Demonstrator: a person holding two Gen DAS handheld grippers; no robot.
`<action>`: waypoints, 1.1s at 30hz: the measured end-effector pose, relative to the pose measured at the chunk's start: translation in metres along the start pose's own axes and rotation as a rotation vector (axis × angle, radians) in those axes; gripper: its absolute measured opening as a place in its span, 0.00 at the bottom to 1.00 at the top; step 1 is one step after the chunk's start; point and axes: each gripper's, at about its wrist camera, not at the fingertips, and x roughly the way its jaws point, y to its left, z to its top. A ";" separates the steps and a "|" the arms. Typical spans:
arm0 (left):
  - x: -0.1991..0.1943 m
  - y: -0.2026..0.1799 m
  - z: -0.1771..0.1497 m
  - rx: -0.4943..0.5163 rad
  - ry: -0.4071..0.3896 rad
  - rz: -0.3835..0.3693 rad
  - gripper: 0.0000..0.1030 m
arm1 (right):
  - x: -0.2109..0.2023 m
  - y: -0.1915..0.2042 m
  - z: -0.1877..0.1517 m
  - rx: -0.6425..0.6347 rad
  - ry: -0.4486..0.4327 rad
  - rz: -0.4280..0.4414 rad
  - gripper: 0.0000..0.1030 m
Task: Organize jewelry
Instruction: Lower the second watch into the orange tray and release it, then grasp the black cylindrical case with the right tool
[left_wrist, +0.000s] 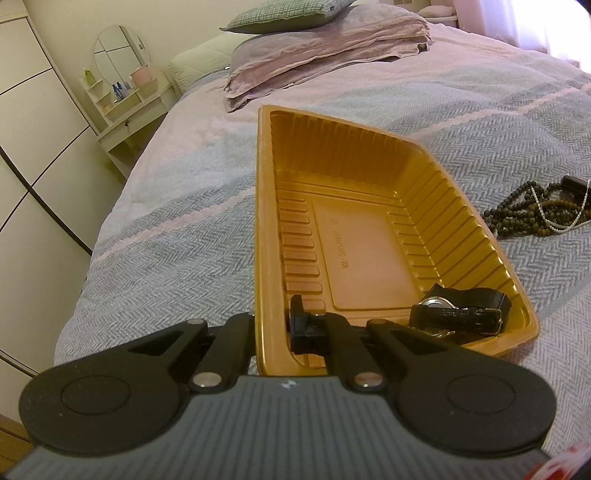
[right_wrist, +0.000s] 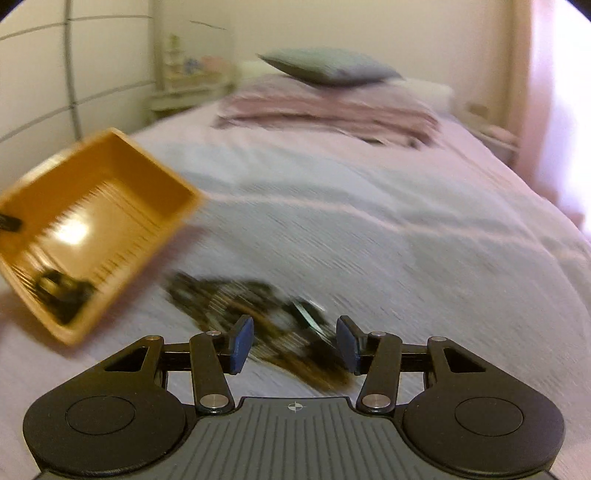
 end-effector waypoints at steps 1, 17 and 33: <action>0.000 0.000 0.000 0.001 0.000 0.000 0.02 | -0.001 -0.008 -0.006 0.005 0.011 -0.013 0.49; 0.001 0.000 0.001 0.004 0.005 0.006 0.03 | 0.031 -0.011 -0.018 -0.152 0.064 -0.004 0.48; -0.001 0.003 0.001 0.000 0.001 -0.003 0.03 | 0.049 -0.019 0.009 -0.138 0.062 0.049 0.35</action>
